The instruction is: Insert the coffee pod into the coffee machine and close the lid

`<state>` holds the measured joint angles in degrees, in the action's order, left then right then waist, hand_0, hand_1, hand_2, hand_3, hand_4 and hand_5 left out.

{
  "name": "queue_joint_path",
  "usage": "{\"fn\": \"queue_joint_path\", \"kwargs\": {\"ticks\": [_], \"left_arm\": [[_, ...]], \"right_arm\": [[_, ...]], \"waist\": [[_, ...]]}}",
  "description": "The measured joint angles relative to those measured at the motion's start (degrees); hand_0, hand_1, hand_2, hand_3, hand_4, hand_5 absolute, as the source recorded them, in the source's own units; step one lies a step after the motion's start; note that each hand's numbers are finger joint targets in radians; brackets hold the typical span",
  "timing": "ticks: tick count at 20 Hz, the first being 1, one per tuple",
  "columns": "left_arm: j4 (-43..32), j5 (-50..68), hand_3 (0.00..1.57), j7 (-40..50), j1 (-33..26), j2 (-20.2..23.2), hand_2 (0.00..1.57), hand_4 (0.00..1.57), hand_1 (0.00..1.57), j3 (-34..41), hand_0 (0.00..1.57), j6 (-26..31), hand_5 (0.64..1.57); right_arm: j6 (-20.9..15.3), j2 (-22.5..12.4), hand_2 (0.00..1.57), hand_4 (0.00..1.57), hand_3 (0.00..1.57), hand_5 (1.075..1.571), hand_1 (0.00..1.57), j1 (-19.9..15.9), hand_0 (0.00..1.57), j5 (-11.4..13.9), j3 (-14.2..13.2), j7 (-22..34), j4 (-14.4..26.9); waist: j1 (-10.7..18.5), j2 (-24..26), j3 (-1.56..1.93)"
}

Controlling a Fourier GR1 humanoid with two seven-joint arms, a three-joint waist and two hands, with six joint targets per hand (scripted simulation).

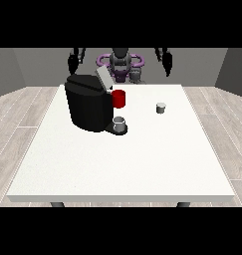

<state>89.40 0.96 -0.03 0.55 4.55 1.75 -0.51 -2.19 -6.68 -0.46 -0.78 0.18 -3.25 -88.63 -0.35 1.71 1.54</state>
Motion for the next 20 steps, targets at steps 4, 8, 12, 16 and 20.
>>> {"fn": "queue_joint_path", "kwargs": {"ticks": [4,8,12,16,20], "left_arm": [[-0.06,0.45,0.00,-2.51,-0.51,0.78,0.00,0.31,0.00,-0.08,0.00,2.17,1.571],[-0.62,0.56,0.00,-6.64,-0.59,3.60,0.00,0.21,0.00,0.64,0.00,5.65,1.571],[-2.54,-1.13,0.00,-7.72,2.09,8.23,0.00,0.00,0.00,2.84,0.00,7.32,1.571],[-7.78,-1.96,0.00,-7.53,5.45,11.51,0.00,0.00,0.00,5.24,0.00,8.86,1.571],[-14.06,-1.17,0.00,-6.21,10.99,14.66,0.00,0.00,0.00,7.82,0.00,11.09,1.571]], "right_arm": [[1.24,-0.03,0.00,0.13,0.00,1.571,0.00,1.02,0.00,-0.69,-0.09,0.59,0.53],[-0.64,1.35,0.00,0.09,0.00,1.571,0.00,0.70,0.00,-1.21,-1.70,-0.08,1.18],[-3.33,3.33,0.00,0.22,0.00,1.571,0.00,0.22,0.00,-0.98,-2.61,-2.74,0.78],[-3.57,4.18,0.00,0.16,0.00,1.571,0.00,0.12,0.00,-1.00,-1.95,-3.15,-0.77],[-4.53,4.95,0.00,0.17,0.00,1.571,0.00,-1.89,0.00,-0.40,-0.09,-2.73,-2.02]], "waist": [[-0.02,0.34,-0.98],[-0.04,-0.05,-1.32],[-1.70,-1.39,-1.46],[-3.78,-2.90,-1.52],[-5.71,-5.76,-1.55]]}}
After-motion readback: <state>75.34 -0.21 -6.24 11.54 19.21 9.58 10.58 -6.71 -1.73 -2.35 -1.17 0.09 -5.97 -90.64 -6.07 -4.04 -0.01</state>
